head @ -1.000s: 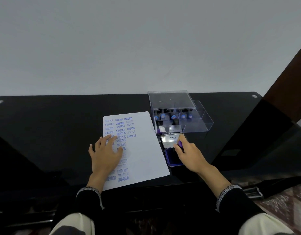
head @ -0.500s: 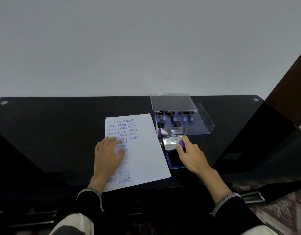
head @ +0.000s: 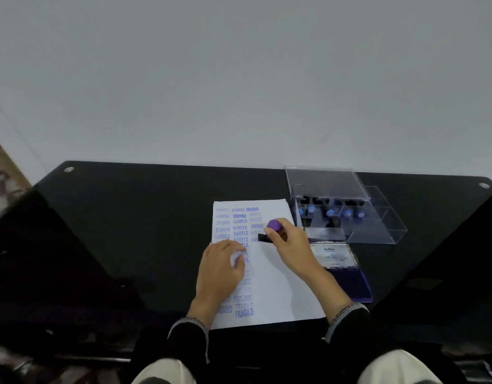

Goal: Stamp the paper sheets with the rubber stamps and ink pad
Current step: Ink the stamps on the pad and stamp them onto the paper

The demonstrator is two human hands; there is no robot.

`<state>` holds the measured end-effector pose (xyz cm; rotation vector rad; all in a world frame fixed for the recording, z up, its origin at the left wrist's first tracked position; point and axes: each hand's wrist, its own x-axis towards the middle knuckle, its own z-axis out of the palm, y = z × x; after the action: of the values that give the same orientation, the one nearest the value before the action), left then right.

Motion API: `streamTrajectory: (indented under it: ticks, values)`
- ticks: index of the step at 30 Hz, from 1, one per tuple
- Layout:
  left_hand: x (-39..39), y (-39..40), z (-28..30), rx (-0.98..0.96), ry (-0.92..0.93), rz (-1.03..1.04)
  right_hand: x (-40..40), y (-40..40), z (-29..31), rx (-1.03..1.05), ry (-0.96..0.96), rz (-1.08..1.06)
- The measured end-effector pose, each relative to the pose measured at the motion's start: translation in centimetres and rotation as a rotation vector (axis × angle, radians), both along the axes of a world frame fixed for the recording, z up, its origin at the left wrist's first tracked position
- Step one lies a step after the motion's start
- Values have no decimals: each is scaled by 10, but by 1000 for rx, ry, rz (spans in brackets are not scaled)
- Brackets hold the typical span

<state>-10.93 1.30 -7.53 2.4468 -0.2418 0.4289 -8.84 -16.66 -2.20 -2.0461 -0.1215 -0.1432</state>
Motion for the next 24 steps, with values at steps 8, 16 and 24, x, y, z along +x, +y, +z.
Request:
streamTrajectory:
  ticks: [8, 16, 24]
  values:
    - [4, 1, -8, 79, 43, 11, 13, 13, -3, -111, -8, 72]
    - [4, 1, -8, 102, 42, 21, 11, 13, -8, -156, -34, 97]
    - [4, 1, -7, 113, 41, 19, 10, 15, -12, -211, -48, 124]
